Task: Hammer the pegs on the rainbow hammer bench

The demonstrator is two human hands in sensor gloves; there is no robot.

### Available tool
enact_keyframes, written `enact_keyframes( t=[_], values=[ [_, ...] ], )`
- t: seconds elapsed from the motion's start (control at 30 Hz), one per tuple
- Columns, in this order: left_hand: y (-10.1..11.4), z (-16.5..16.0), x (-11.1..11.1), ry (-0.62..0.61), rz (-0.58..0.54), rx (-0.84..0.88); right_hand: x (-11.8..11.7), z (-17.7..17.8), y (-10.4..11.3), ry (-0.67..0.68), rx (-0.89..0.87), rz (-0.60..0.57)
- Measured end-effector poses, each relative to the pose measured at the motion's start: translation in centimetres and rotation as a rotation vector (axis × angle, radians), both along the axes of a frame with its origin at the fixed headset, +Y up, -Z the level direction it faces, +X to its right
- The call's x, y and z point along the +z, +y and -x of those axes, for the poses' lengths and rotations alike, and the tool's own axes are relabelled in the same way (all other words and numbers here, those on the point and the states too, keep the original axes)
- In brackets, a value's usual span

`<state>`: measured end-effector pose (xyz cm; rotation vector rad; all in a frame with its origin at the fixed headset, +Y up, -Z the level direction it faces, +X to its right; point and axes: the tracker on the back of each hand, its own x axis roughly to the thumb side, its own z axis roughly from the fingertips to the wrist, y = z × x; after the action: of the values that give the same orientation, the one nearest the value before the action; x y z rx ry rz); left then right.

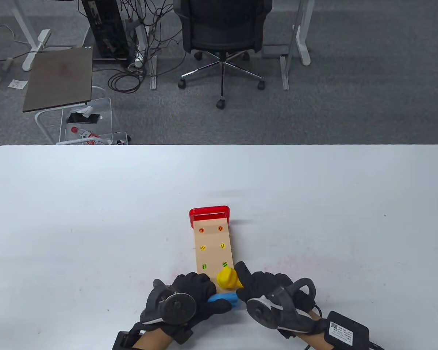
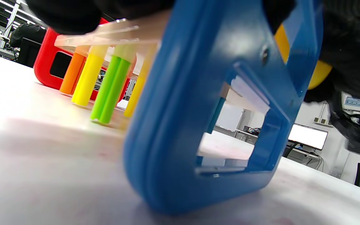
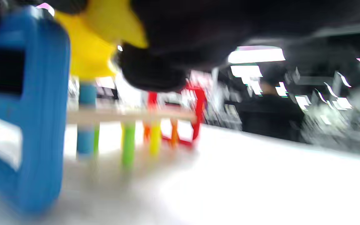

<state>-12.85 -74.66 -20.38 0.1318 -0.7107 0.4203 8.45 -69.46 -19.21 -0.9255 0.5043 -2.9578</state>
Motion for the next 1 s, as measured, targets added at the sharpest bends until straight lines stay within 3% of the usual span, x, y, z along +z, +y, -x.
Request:
enact_keyframes(
  t=[0.07, 0.13, 0.23, 0.33, 0.4, 0.43, 0.47, 0.5, 0.57, 0.6, 0.67, 0.77, 0.83, 0.9, 0.93, 0.97, 1.0],
  values=[
    [0.0, 0.0, 0.0, 0.001, 0.0, -0.002, 0.3, -0.9, 3.2, -0.039, -0.154, -0.096],
    [0.0, 0.0, 0.0, 0.001, -0.001, -0.003, 0.4, -1.7, 6.7, -0.058, -0.365, -0.092],
    [0.0, 0.0, 0.0, 0.0, -0.001, -0.004, 1.0, -2.3, 8.4, -0.047, -0.439, -0.148],
    [0.0, 0.1, 0.0, -0.007, 0.004, 0.005, 1.2, -2.1, 6.2, -0.035, -0.381, -0.151],
    [-0.1, 0.2, -0.1, -0.015, 0.027, 0.031, 0.4, -1.0, 2.0, -0.046, -0.193, 0.022],
    [-0.1, 0.2, -0.1, -0.017, 0.036, 0.041, -0.3, -0.1, -1.1, -0.059, 0.078, 0.22],
    [-0.1, 0.2, -0.1, -0.016, 0.036, 0.043, 0.7, -1.2, -1.4, -0.093, 0.134, 0.181],
    [-0.1, 0.2, -0.1, -0.019, 0.036, 0.044, 0.3, -0.9, -1.3, 0.008, -0.027, 0.083],
    [-0.1, 0.2, -0.1, -0.018, 0.042, 0.039, 0.4, -1.1, 1.4, -0.081, -0.011, 0.016],
    [-0.1, 0.2, -0.1, -0.018, 0.043, 0.039, 0.4, -1.6, 3.0, -0.065, -0.11, -0.053],
    [-0.1, 0.2, -0.1, -0.016, 0.043, 0.039, 0.5, -2.6, 5.6, -0.083, -0.287, -0.08],
    [-0.1, 0.2, -0.1, -0.017, 0.041, 0.041, 0.9, -3.3, 6.7, -0.069, -0.426, -0.136],
    [-0.1, 0.2, -0.1, -0.016, 0.046, 0.043, 0.9, -3.1, 5.3, -0.06, -0.439, -0.132],
    [-0.1, 0.2, -0.2, -0.015, 0.043, 0.038, -0.2, -1.6, 1.0, -0.058, -0.297, 0.047],
    [-0.1, 0.2, -0.2, -0.015, 0.04, 0.04, -0.6, -0.6, -2.5, -0.073, -0.108, 0.196],
    [-0.1, 0.2, -0.2, -0.012, 0.043, 0.042, -0.4, -1.8, -2.9, -0.232, -0.032, 0.103],
    [-0.1, 0.2, -0.1, -0.014, 0.041, 0.042, -0.8, -0.9, -2.9, -0.041, -0.197, 0.111]
  ],
)
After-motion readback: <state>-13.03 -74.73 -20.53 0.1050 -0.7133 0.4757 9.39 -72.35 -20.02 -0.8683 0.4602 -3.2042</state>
